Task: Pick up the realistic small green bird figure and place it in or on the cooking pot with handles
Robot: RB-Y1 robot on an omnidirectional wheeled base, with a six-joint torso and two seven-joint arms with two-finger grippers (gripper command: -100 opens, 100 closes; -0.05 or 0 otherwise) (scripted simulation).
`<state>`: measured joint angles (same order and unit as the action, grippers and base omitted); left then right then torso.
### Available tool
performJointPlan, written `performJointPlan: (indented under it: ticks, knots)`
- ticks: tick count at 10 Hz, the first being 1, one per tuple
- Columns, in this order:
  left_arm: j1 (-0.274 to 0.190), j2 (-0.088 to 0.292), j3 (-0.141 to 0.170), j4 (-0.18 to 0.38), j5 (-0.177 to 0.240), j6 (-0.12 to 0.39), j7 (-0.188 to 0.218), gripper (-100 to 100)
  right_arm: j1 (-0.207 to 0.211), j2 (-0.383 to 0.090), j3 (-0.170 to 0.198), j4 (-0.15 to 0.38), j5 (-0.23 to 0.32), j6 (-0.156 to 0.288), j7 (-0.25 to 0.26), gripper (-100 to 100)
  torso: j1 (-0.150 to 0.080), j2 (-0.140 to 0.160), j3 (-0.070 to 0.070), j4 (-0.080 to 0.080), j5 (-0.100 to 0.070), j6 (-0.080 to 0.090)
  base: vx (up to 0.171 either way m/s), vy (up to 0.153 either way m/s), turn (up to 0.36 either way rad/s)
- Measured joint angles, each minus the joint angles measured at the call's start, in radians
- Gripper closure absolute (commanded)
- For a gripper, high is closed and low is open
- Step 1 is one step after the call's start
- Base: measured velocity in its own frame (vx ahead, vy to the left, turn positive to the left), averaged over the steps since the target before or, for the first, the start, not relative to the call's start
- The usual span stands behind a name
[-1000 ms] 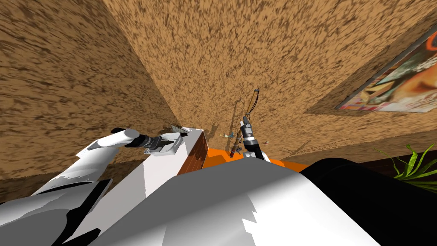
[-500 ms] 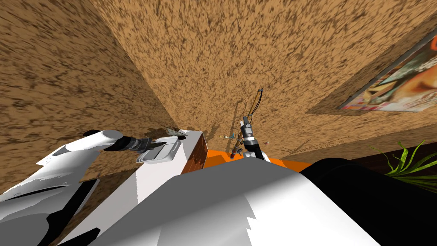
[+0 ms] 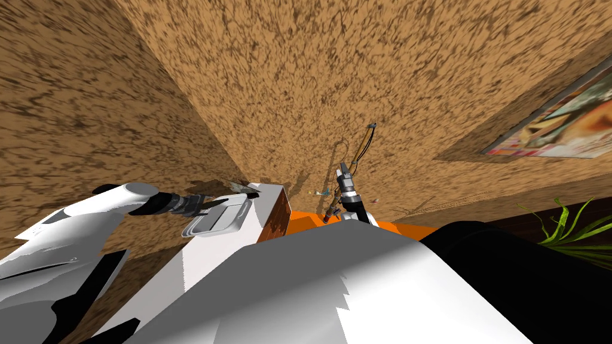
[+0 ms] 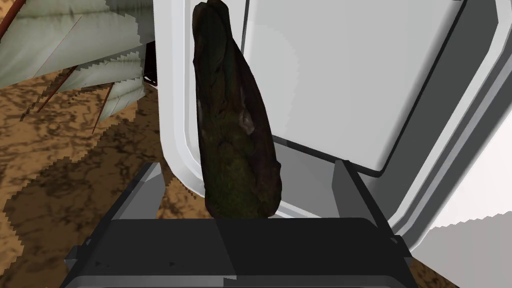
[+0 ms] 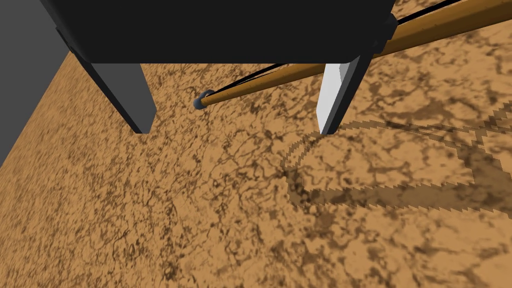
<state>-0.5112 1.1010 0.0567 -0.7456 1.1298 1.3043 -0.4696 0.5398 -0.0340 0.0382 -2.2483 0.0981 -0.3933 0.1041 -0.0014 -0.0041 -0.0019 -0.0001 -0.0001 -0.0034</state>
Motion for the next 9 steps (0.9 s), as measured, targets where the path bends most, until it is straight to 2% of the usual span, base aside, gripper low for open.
performJointPlan:
  ticks: [2,3,4,6,8,9]
  knots:
    - [0.0,0.0,0.0,0.0,0.0,0.0,0.0,-100,0.0,0.0,0.0,0.0,0.0,0.0,0.0,0,0.0,0.001,0.001,0.0,0.0,0.0,0.0,0.0,0.0]
    - [0.0,0.0,0.0,0.0,0.0,0.0,0.0,0,0.0,0.0,0.0,0.0,0.0,0.0,0.0,0,0.0,0.001,0.001,0.0,0.0,0.0,0.0,0.0,0.0]
    - [0.0,0.0,0.0,0.0,0.0,0.0,0.0,-100,0.0,0.0,0.0,0.0,0.0,0.0,0.0,0,0.0,0.001,0.001,0.0,0.0,0.0,0.018,-0.021,0.027]
    - [-0.016,0.033,-0.001,0.005,0.02,0.03,-0.01,-100,0.0,0.0,0.0,0.0,0.0,0.0,0.0,0,-0.002,0.0,0.0,0.0,-0.001,0.0,0.031,-0.026,0.029]
    - [0.0,0.074,0.007,-0.046,0.047,0.073,0.01,-100,0.0,0.0,0.0,0.0,0.0,0.0,0.0,0,-0.003,-0.001,0.0,0.0,-0.001,0.0,0.033,-0.034,0.027]
    - [-0.015,0.095,0.005,-0.037,0.058,0.093,0.004,-100,0.0,0.0,0.0,0.0,0.0,0.0,0.0,0,-0.003,-0.001,0.0,0.0,-0.001,0.0,0.014,-0.014,0.01]
